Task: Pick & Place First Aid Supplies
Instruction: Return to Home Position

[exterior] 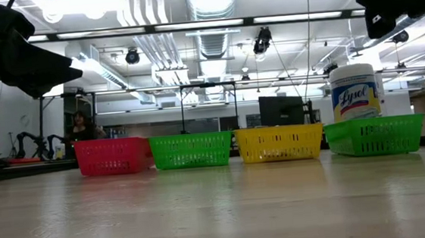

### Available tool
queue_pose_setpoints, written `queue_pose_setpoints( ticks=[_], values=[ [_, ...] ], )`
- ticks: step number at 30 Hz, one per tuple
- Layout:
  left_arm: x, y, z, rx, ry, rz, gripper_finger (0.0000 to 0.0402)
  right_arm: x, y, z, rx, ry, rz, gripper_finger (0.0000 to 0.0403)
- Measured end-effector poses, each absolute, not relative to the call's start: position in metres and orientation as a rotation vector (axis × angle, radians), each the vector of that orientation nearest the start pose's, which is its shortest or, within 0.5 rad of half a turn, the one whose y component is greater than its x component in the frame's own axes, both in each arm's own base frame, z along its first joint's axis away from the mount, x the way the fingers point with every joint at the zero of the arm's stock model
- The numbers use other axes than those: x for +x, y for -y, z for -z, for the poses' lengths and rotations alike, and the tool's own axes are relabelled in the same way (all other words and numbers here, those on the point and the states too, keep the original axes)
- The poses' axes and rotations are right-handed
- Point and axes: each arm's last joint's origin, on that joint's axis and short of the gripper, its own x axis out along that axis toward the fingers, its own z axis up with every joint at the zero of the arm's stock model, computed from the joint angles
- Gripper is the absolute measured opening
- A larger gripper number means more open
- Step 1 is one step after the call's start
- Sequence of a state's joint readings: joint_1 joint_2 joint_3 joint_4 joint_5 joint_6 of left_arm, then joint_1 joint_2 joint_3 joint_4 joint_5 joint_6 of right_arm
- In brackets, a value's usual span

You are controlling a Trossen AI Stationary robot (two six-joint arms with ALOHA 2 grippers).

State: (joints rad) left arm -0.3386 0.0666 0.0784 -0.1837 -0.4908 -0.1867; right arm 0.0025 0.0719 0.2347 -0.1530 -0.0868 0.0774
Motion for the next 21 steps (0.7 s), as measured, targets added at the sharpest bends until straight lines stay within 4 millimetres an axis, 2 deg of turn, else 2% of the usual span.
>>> queue_pose_setpoints(
  ticks=[11,21],
  values=[
    [0.092,0.018,-0.168,-0.117,-0.143,-0.166,0.0188,0.092,-0.003,-0.198,0.040,-0.048,-0.088,0.0056],
    [0.092,0.018,-0.168,-0.117,-0.143,-0.166,0.0188,0.097,-0.003,-0.185,0.006,0.017,-0.089,0.0056]
  ],
)
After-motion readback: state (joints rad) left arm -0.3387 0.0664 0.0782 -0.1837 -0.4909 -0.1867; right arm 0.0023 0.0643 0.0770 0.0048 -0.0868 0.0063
